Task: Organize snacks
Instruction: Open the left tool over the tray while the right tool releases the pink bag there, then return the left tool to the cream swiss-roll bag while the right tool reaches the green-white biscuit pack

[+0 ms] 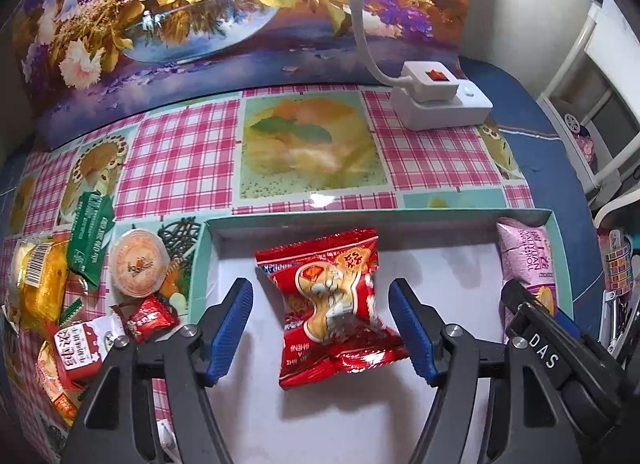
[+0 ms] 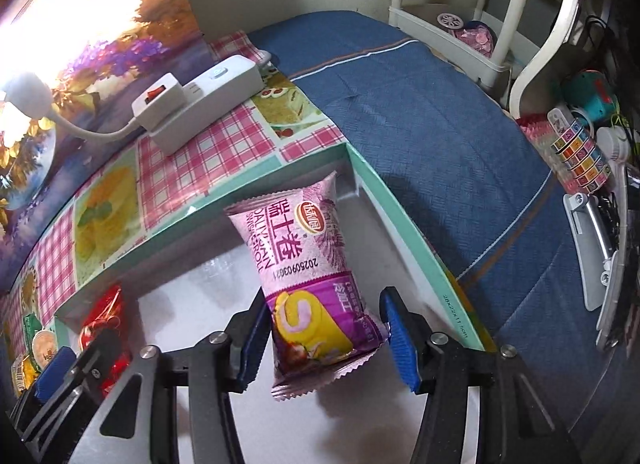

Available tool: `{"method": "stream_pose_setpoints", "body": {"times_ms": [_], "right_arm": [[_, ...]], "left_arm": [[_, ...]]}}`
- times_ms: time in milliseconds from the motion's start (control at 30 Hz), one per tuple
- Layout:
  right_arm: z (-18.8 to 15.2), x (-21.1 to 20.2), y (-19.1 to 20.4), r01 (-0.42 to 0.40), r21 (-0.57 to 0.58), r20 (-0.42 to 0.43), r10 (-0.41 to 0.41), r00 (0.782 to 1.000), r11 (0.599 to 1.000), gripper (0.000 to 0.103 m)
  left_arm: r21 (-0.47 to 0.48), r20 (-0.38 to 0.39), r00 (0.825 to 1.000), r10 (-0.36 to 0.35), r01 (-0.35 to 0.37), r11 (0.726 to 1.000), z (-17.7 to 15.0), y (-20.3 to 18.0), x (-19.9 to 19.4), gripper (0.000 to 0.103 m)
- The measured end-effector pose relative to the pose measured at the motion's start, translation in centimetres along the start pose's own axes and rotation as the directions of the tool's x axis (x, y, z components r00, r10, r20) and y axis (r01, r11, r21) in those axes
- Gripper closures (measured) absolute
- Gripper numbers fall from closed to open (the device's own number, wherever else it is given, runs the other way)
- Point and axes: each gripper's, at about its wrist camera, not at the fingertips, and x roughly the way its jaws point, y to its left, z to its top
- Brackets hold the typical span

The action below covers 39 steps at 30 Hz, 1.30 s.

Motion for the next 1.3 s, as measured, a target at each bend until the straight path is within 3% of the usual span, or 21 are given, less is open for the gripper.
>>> {"method": "stream_pose_setpoints", "body": {"times_ms": [133, 267, 433, 533, 800, 1033, 1300], "right_arm": [[0.1, -0.4, 0.0, -0.008, 0.0, -0.002, 0.008, 1.0, 1.0, 0.043], [0.3, -1.0, -0.1, -0.008, -0.005, 0.005, 0.008, 1.0, 1.0, 0.016], [0.7, -1.5, 0.0, -0.017, -0.02, 0.032, 0.017, 0.999, 1.0, 0.013], [0.7, -1.8, 0.1, -0.017, -0.03, 0.051, 0.019, 0.999, 0.999, 0.0], [0.8, -2.2, 0.7, -0.027, -0.064, 0.084, 0.033, 0.996, 0.998, 0.0], [0.6, -2.8, 1.5, -0.083, -0.079, 0.097, 0.09, 0.991, 0.993, 0.0], [-0.3, -3.9, 2.4, -0.109, -0.1, 0.117, 0.12, 0.986, 0.989, 0.0]], "left_arm": [[-0.002, 0.016, 1.0, -0.002, 0.002, 1.0, 0.2, 0.1, -1.0, 0.03], [-0.02, 0.029, 0.999, 0.021, -0.02, 1.0, 0.6, 0.5, -1.7, 0.016], [-0.042, 0.062, 0.996, 0.059, -0.056, 0.998, 0.9, 1.3, -2.6, 0.015], [-0.059, 0.08, 0.993, 0.088, -0.083, 0.995, 0.9, 1.9, -2.8, 0.004], [-0.124, 0.095, 0.989, 0.116, -0.104, 0.987, 0.8, 4.3, -3.0, 0.002], [-0.204, 0.095, 0.99, 0.106, -0.085, 0.975, 0.6, 6.8, -3.6, 0.002], [-0.252, 0.124, 0.98, 0.155, -0.12, 0.96, -0.8, 9.5, -5.8, 0.002]]}}
